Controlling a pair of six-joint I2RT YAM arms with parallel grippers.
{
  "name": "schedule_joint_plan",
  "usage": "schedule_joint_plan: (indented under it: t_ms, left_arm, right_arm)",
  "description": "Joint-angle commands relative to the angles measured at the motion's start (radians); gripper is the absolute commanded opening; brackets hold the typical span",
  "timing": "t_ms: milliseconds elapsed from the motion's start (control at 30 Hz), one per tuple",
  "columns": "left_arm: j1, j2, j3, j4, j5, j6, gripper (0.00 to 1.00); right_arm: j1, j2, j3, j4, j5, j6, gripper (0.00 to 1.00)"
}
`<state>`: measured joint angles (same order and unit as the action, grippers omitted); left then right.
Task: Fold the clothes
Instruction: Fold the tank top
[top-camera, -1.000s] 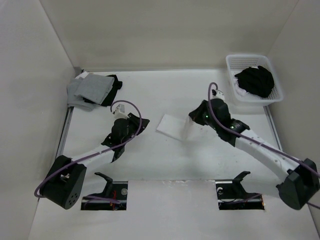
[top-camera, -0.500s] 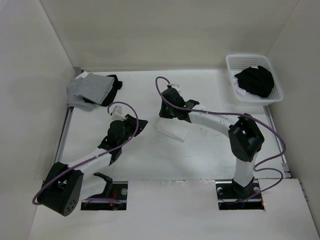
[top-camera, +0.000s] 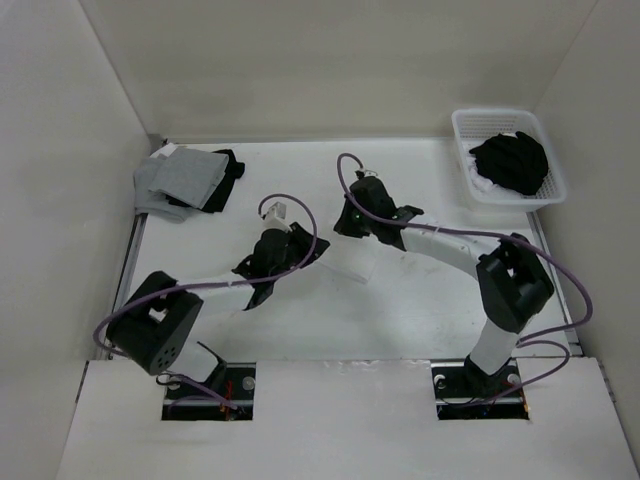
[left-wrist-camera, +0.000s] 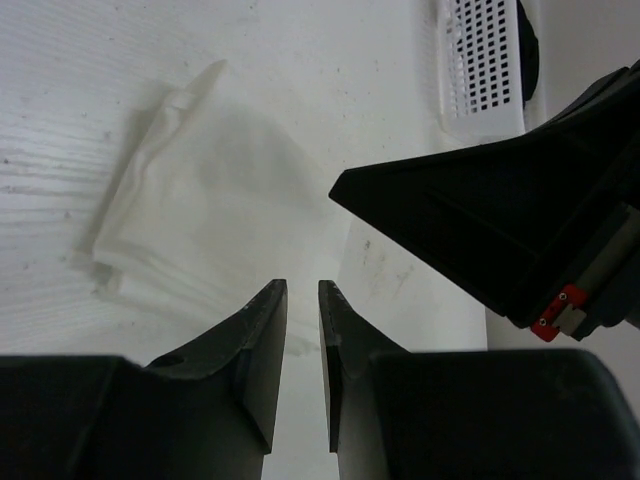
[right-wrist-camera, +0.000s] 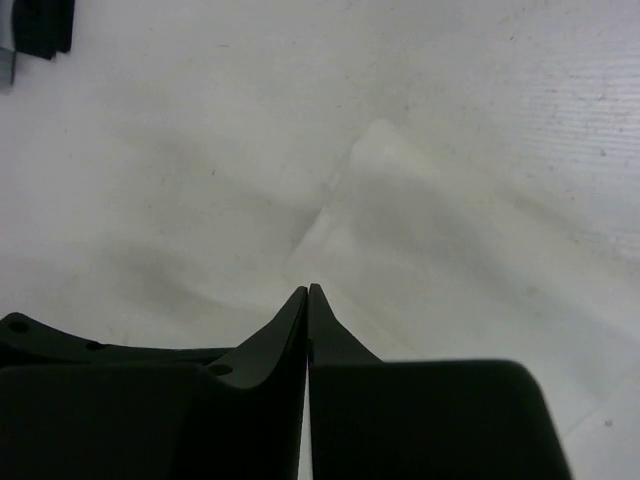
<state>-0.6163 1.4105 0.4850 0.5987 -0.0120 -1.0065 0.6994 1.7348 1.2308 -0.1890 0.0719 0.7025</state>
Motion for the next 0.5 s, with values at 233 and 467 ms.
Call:
schedule_joint_plan:
  t_ms: [233, 467]
  left_arm:
    - [0.033, 0.291, 0.078, 0.145, -0.025, -0.015, 0.17]
    - [0.048, 0.272, -0.006, 0.199, -0.009, -0.044, 0.17]
  right_arm:
    - [-0.131, 0.181, 0.025, 0.281, -0.287, 0.034, 0.04]
    - [-0.179, 0.29, 0.117, 0.257, -0.319, 0.066, 0.04]
